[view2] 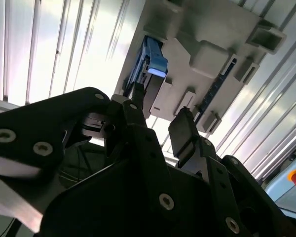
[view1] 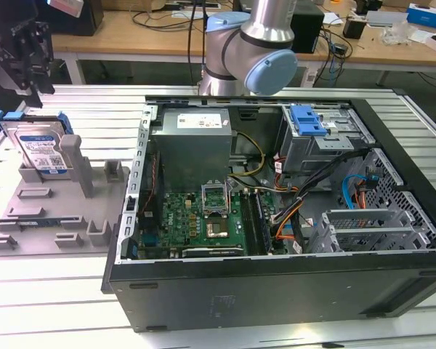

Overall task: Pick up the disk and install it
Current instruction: 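Pick up the disk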

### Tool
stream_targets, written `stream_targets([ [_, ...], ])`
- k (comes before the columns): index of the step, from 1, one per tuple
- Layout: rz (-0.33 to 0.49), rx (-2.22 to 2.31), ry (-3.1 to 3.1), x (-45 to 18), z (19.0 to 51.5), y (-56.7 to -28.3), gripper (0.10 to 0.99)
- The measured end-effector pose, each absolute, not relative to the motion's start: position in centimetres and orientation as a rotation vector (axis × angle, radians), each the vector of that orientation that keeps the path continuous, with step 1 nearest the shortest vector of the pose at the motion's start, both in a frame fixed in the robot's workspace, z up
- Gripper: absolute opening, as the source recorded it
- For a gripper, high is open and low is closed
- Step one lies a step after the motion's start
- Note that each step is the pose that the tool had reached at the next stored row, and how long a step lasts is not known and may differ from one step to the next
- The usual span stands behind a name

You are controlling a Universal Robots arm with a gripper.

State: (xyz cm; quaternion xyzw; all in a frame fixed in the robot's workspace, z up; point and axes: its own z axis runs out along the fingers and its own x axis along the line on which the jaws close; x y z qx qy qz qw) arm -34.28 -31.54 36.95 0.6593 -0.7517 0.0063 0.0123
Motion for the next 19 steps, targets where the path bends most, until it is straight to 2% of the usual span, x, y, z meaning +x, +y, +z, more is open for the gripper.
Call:
stream_targets([
  [11,0.022,2.137,-2.284,-34.7,36.7,-31.3,0.482],
  [19,0.021,2.141,-2.28,-38.7,36.6,-31.2,0.482],
])
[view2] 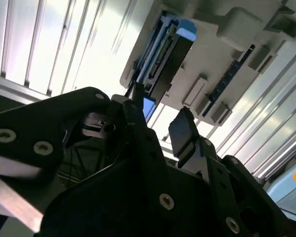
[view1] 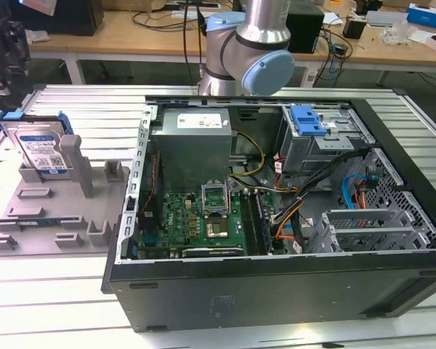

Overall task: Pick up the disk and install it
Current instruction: 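Pick up the disk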

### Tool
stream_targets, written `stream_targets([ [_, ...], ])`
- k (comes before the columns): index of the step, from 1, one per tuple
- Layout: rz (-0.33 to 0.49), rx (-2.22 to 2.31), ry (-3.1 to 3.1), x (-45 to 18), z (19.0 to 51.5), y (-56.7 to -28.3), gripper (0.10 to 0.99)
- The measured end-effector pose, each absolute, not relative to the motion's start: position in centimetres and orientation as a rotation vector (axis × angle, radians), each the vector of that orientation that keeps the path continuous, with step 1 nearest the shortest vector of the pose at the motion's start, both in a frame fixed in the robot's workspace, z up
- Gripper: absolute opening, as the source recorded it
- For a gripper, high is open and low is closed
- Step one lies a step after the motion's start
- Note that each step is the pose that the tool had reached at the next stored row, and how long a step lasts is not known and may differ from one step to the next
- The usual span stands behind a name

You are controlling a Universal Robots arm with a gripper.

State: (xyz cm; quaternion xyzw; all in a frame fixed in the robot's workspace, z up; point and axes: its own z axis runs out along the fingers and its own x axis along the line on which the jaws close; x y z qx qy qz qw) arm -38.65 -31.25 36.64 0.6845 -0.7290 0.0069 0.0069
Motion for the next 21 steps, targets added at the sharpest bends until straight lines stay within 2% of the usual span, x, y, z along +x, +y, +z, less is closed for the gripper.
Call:
stream_targets([
  [21,0.022,2.225,-2.199,-40.6,35.5,-31.2,0.482],
])
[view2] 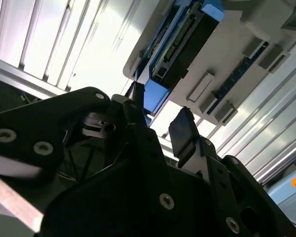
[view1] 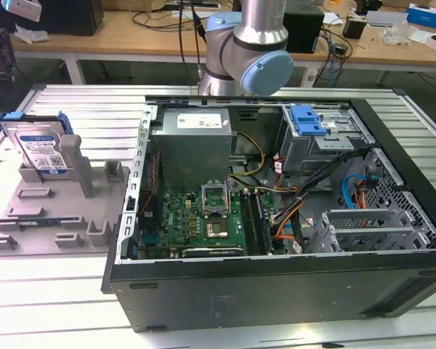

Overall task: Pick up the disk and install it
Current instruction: 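Pick up the disk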

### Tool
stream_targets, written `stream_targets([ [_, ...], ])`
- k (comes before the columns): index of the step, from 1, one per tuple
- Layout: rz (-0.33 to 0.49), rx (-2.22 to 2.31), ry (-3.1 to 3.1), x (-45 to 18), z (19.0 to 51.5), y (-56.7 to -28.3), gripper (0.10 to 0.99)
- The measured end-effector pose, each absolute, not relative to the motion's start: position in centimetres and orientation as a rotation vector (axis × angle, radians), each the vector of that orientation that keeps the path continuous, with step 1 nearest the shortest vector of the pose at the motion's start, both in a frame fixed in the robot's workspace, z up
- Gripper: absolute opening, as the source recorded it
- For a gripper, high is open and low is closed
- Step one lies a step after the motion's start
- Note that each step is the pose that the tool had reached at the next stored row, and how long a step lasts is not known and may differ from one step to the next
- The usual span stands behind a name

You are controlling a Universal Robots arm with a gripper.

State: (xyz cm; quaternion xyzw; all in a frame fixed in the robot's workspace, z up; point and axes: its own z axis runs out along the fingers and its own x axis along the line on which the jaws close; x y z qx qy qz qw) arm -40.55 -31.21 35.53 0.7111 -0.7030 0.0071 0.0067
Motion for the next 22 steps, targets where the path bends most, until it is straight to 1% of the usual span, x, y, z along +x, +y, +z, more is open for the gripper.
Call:
stream_targets([
  [22,0.014,2.19,-2.224,-40.6,33.0,-31.0,0.482],
])
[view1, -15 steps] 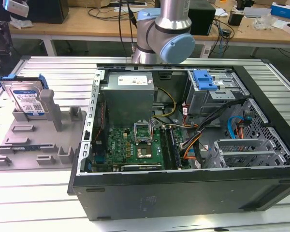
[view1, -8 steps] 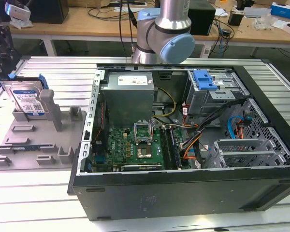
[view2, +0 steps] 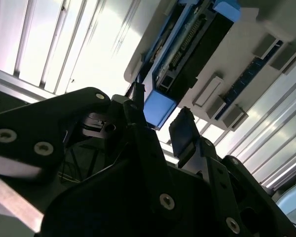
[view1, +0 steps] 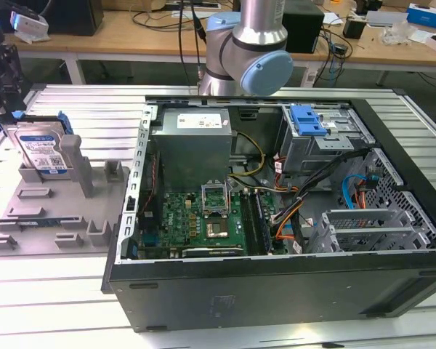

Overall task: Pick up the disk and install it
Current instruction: 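Pick up the disk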

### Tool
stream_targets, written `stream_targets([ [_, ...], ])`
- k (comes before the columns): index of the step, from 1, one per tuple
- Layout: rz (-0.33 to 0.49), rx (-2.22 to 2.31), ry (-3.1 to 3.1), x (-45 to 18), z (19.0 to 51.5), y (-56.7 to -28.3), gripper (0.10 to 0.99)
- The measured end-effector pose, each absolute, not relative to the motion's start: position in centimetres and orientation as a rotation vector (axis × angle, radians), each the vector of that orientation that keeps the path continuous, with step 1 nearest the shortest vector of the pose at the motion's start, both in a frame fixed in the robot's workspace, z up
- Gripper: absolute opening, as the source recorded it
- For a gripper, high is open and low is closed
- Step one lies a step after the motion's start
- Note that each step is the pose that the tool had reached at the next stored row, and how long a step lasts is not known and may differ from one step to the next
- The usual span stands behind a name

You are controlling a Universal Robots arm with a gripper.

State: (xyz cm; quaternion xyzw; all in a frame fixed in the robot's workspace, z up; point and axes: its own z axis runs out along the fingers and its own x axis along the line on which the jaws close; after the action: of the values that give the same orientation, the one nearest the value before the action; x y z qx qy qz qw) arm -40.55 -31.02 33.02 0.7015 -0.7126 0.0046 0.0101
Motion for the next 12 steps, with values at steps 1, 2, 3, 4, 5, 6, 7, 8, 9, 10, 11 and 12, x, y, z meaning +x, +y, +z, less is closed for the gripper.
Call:
stream_targets([
  [1,0.014,2.19,-2.224,-40.6,32.9,-31.0,0.482],
  [2,0.014,2.19,-2.224,-40.6,32.8,-31.0,0.482],
  [3,0.014,2.19,-2.224,-40.6,32.7,-31.0,0.482],
  [4,0.014,2.19,-2.223,-40.6,32.6,-31.0,0.482],
  [5,0.014,2.191,-2.223,-40.6,32.4,-31.0,0.482],
  [6,0.014,2.191,-2.222,-40.6,32.2,-31.0,0.482],
  [7,0.014,2.192,-2.222,-40.6,32.1,-31.0,0.482],
  [8,0.014,2.192,-2.222,-40.6,32.0,-31.0,0.482],
  [9,0.014,2.192,-2.222,-40.6,32.0,-31.0,0.482],
  [10,0.014,2.192,-2.221,-40.5,31.9,-31.0,0.482],
  [11,0.014,2.192,-2.222,-40.5,31.9,-31.0,0.482],
  [12,0.014,2.192,-2.221,-40.6,31.8,-31.0,0.482],
])
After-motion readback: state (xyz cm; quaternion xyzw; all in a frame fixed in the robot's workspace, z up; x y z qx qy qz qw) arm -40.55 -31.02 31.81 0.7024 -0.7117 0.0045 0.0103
